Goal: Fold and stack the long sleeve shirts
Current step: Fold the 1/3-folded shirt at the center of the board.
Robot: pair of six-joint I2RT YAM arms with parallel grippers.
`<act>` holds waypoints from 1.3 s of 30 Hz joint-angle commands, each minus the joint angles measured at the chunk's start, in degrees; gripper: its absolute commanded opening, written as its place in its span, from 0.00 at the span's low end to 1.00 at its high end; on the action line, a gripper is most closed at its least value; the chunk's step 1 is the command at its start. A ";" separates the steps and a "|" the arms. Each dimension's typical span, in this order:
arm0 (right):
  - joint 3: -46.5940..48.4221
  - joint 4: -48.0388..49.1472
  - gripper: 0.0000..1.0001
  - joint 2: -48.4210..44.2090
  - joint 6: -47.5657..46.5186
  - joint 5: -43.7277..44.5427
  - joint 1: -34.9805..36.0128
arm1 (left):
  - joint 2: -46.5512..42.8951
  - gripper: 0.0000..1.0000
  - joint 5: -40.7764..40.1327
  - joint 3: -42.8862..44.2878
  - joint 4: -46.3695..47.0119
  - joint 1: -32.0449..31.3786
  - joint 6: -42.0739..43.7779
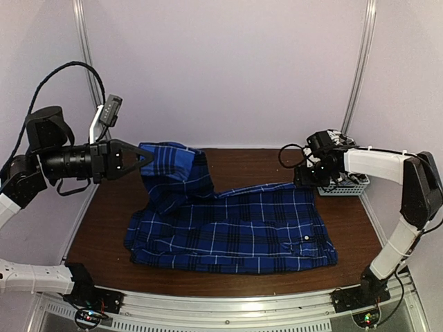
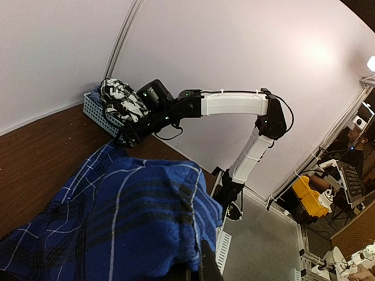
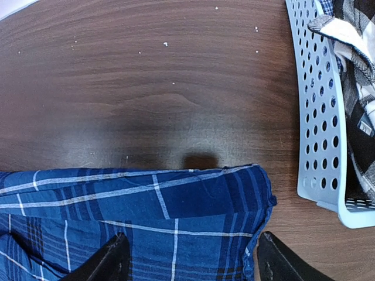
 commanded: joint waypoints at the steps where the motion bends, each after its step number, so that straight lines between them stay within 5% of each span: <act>1: 1.31 -0.56 0.76 -0.43 0.11 0.17 -0.21 | -1.42 0.00 2.15 3.69 2.09 -0.24 0.33; 39: -14.17 2.24 0.75 -9.50 0.18 -8.22 3.15 | -0.39 0.00 5.75 8.59 -7.53 -0.24 5.00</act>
